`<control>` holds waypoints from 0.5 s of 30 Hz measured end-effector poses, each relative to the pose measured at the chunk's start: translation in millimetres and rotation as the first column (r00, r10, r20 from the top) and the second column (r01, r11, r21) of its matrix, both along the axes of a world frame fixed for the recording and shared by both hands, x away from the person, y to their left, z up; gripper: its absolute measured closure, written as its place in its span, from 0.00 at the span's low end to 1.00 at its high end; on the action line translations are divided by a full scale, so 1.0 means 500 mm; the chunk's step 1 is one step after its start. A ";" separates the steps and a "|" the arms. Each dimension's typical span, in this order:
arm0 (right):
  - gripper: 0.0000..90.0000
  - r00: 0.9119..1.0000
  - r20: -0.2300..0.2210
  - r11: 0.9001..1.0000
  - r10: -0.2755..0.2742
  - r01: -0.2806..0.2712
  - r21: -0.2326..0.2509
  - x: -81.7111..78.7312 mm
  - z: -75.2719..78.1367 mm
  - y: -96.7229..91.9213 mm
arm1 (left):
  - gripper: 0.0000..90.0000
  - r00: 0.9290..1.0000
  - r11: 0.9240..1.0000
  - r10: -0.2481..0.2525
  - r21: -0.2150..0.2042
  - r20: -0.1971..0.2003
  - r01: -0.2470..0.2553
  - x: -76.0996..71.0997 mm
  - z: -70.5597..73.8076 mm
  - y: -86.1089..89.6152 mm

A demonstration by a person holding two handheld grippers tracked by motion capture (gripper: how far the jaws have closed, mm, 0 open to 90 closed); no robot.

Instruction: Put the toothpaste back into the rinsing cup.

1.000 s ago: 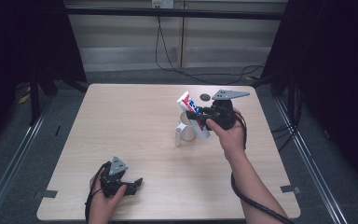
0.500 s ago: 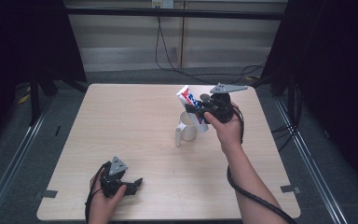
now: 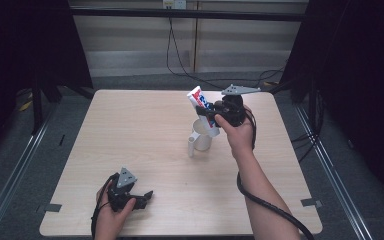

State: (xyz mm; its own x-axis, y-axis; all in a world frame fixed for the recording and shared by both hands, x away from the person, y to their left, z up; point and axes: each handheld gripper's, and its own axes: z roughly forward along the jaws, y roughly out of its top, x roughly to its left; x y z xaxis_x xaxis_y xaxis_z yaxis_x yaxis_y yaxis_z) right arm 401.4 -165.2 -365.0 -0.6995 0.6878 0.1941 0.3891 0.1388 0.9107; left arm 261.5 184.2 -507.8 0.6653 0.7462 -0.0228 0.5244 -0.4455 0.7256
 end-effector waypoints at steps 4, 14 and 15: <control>0.74 1.000 0.002 1.000 -0.013 0.013 0.003 0.011 -0.003 0.000 | 0.16 1.000 1.000 -0.001 0.000 -0.002 0.001 0.000 0.000 0.000; 0.73 0.999 0.005 0.999 -0.042 0.042 -0.004 0.032 -0.010 0.001 | 0.16 1.000 1.000 0.000 -0.001 0.000 0.000 0.000 0.000 0.000; 0.73 0.999 0.005 0.999 -0.042 0.042 -0.004 0.032 -0.010 0.001 | 0.16 1.000 1.000 0.000 0.000 0.001 0.000 0.000 0.000 0.000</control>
